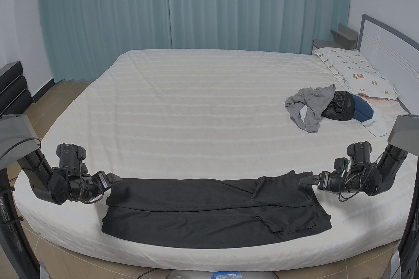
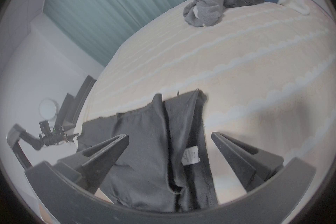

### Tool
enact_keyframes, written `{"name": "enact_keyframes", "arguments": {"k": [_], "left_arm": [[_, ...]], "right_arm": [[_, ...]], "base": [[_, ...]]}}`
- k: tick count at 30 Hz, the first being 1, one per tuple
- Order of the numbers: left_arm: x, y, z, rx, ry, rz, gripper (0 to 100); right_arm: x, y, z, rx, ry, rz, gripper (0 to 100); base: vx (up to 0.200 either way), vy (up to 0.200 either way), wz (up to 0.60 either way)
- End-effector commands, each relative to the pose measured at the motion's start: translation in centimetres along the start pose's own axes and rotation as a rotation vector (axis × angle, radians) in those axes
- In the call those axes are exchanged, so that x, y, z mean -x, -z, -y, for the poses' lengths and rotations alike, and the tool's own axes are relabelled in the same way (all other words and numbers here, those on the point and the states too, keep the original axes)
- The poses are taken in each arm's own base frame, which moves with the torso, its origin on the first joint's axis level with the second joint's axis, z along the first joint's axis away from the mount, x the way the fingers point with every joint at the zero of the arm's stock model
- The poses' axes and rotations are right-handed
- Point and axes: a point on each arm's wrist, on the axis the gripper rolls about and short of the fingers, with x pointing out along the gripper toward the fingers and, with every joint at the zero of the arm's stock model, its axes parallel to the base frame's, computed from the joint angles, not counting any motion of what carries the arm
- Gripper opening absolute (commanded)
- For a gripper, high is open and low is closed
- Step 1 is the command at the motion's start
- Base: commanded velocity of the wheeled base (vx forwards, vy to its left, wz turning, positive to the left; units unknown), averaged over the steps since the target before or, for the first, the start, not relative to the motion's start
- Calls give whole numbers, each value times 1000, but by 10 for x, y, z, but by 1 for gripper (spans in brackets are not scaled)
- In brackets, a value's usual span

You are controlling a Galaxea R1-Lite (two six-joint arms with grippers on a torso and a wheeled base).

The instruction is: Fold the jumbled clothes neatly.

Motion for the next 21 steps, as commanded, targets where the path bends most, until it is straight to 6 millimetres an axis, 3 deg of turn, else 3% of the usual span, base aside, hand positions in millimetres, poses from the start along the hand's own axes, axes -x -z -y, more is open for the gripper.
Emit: {"name": "enact_keyframes", "arguments": {"k": [1,13,14,21], "left_arm": [[-20,-20,6,118,30,48,100],[-55,-19,5,126,25,19,100],[-58,-18,4,126,23,16,0],[-60,-20,2,128,19,22,0]], "right_arm": [[-5,-18,-2,-69,-3,59,100],[-14,-18,3,-81,9,58,100],[-16,-19,4,-83,9,56,100],[-22,-22,6,-95,6,63,100]], "base": [[0,0,0],[0,0,0],[0,0,0],[0,0,0]]}}
